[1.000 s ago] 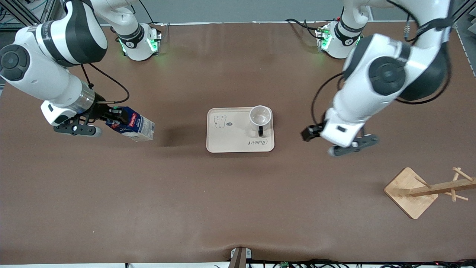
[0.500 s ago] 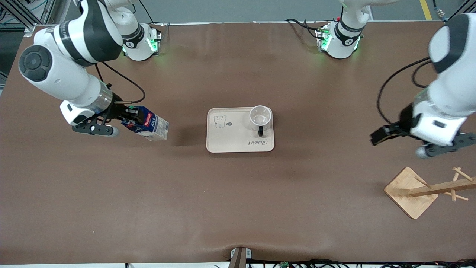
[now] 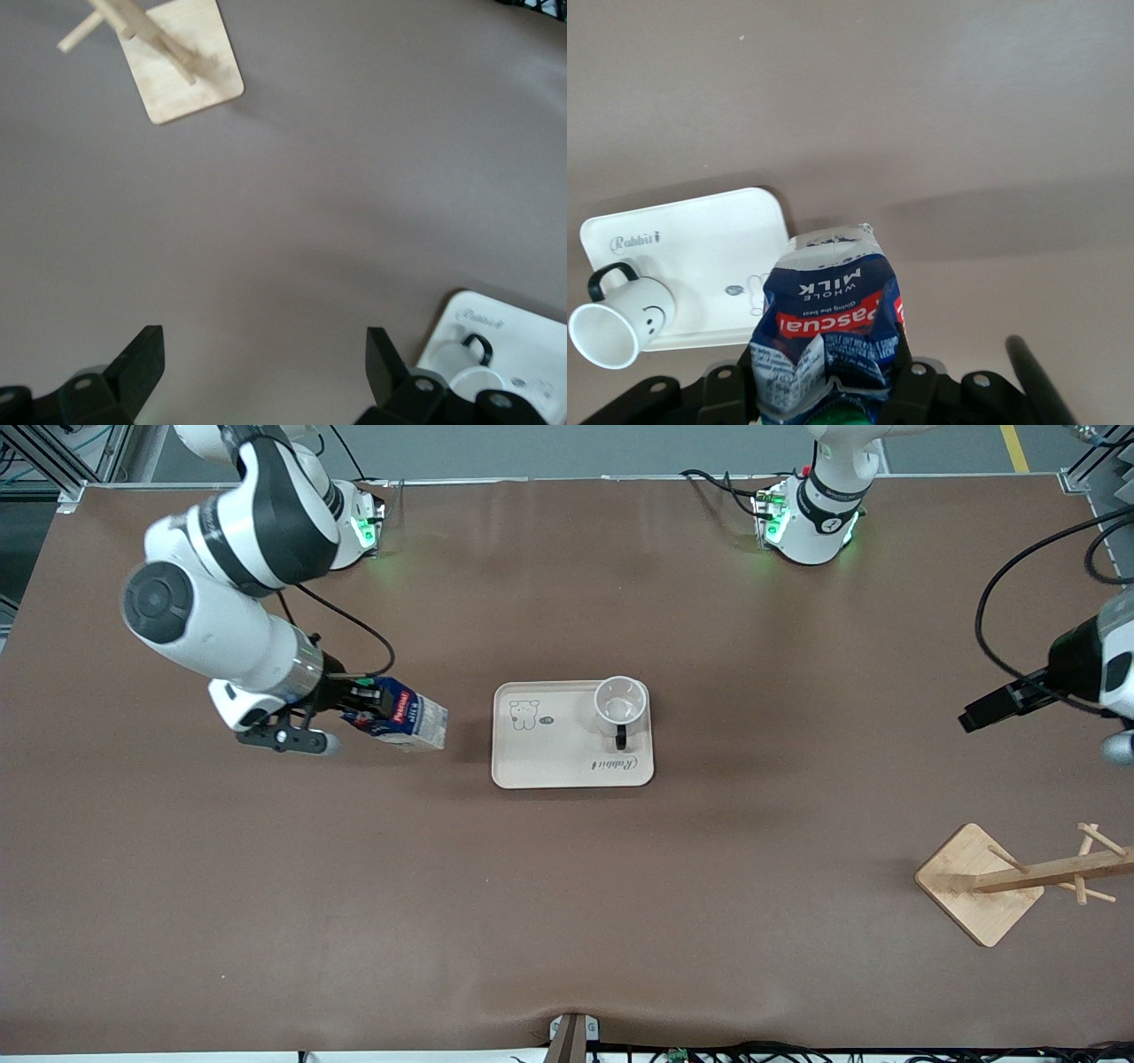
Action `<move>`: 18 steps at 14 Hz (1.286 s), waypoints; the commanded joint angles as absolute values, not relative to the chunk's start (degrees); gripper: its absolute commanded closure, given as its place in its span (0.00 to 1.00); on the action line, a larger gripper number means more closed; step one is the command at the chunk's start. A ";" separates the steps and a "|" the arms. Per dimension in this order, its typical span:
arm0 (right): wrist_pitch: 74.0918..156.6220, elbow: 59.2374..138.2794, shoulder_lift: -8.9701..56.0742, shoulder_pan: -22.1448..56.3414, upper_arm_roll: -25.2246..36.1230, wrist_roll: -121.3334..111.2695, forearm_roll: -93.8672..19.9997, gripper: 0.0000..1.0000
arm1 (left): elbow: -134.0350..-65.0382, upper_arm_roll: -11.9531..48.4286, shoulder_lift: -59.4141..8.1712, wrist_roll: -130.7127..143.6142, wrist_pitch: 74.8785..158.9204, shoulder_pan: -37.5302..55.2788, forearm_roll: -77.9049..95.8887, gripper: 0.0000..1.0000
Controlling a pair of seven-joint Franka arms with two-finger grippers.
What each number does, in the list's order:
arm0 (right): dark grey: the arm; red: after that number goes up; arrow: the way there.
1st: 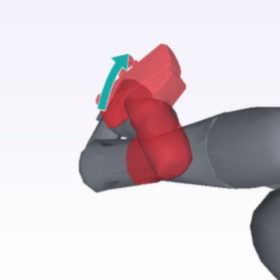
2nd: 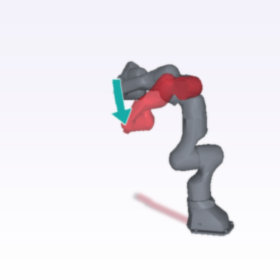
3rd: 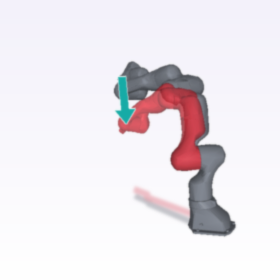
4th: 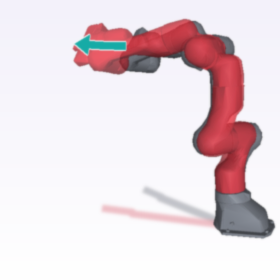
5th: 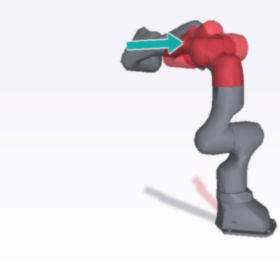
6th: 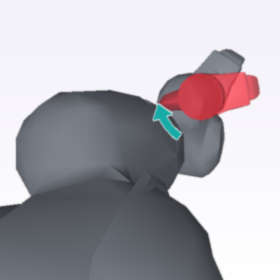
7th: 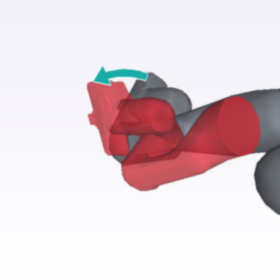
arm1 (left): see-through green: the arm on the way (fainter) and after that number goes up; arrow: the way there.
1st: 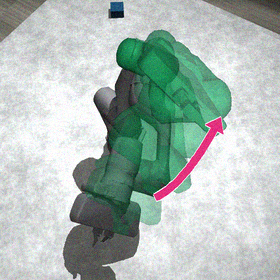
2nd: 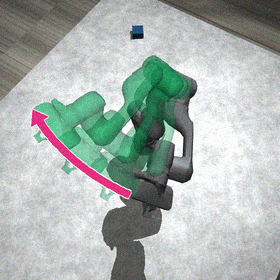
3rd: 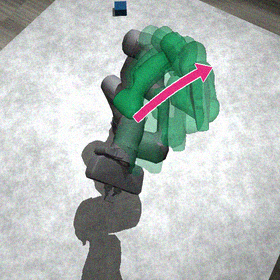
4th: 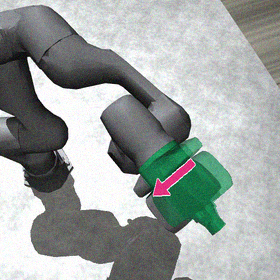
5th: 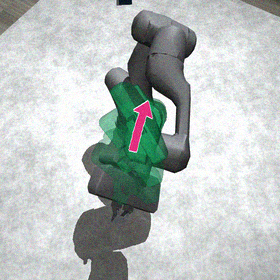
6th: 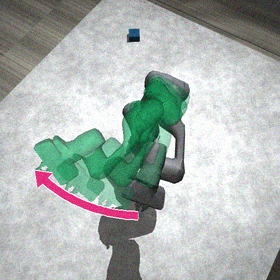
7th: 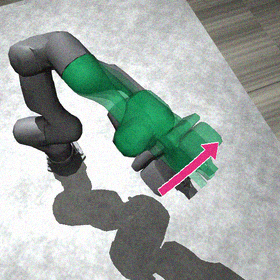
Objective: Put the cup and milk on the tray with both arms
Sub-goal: 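Carry the milk carton onto the tray with the right gripper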
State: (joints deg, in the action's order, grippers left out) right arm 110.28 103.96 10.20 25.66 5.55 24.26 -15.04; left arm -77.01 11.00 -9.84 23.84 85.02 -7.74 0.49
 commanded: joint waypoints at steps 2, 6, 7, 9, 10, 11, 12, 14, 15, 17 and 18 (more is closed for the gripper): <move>115.22 101.61 14.67 32.41 6.06 34.48 -19.59 1.00 | -79.97 10.11 -3.09 16.11 81.39 -8.09 1.85 0.00; 115.40 97.82 17.23 37.08 6.15 44.03 -15.40 1.00 | -85.78 1.86 1.32 10.02 81.39 -3.96 2.11 0.00; 115.31 97.82 17.23 37.70 6.15 43.86 -14.77 1.00 | -85.78 1.76 1.32 10.11 81.39 -3.87 2.11 0.00; 115.40 97.56 18.27 39.89 6.15 45.25 -10.92 1.00 | -85.96 1.85 1.58 10.02 81.47 -1.77 2.02 0.00; 115.40 97.47 18.72 41.64 6.24 49.01 -7.85 1.00 | -86.13 1.85 1.58 10.11 81.82 -1.06 1.93 0.00; 115.66 97.47 19.42 42.53 6.07 55.22 -5.56 1.00 | -86.22 1.93 1.58 10.11 82.35 -1.05 2.11 0.00; 116.01 97.30 20.55 44.63 6.06 58.94 -3.54 1.00 | -86.31 2.28 1.67 9.93 82.44 -0.97 2.11 0.00; 118.46 97.29 21.71 45.35 6.06 59.94 -3.86 1.00 | -86.48 2.29 1.85 10.02 82.44 -0.97 1.93 0.00; 118.48 97.29 21.80 45.44 6.06 60.03 -3.87 1.00 | -86.57 2.29 1.93 9.93 82.44 -0.97 1.93 0.00; 118.65 97.56 22.23 45.97 6.06 60.21 -3.78 1.00 | -87.01 2.29 2.46 10.02 82.44 0.08 1.76 0.00; 118.74 97.65 22.67 46.40 6.06 60.21 -3.78 1.00 | -87.10 2.37 2.46 10.19 82.35 0.09 1.76 0.00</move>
